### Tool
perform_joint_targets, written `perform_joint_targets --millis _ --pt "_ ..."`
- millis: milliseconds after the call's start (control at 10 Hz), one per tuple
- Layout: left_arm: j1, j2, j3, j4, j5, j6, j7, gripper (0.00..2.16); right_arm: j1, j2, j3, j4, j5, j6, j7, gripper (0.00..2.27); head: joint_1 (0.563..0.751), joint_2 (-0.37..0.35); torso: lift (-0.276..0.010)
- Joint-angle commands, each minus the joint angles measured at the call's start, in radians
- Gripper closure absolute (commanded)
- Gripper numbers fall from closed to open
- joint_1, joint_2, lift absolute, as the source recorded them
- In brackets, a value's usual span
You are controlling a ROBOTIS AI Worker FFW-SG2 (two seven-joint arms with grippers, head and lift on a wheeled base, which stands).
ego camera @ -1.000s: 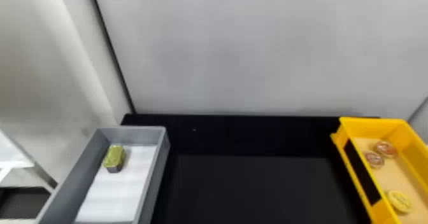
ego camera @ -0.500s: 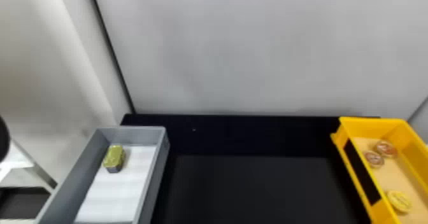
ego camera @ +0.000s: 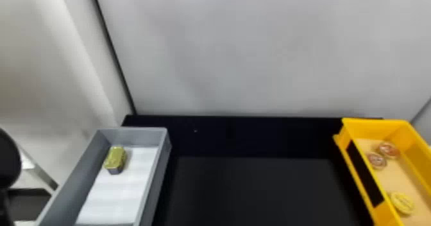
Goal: Pick up the round yellow can and place it in the yellow rectangular box
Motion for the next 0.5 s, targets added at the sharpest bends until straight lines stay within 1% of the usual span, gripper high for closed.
perform_joint_targets --millis 0,100,200,300,400 --pt "-0.002 -0.017 -0.026 0.011 0.011 -0.006 0.004 0.04 -0.005 -0.005 0.0 -0.001 -0.025 0.017 0.003 0.09 0.72 0.032 -0.001" --pt "-0.004 0.02 -0.058 0.011 0.013 0.002 0.028 0.04 0.012 0.003 0.011 0.001 -0.018 0.019 -0.03 0.09 0.72 0.032 -0.001" --pt "0.001 0.006 -0.092 0.017 -0.024 -0.004 0.055 0.04 0.014 0.003 0.003 0.001 -0.016 0.023 -0.015 0.09 0.72 0.032 -0.001" --pt "0.001 -0.003 -0.082 0.02 -0.003 -0.006 0.047 0.04 0.011 -0.001 0.005 0.001 -0.018 0.02 -0.018 0.09 0.72 0.032 -0.001" --pt "-0.004 0.002 -0.082 0.022 0.0 -0.004 0.047 0.04 0.011 -0.001 0.005 0.001 -0.018 0.022 -0.015 0.09 0.72 0.032 -0.001"
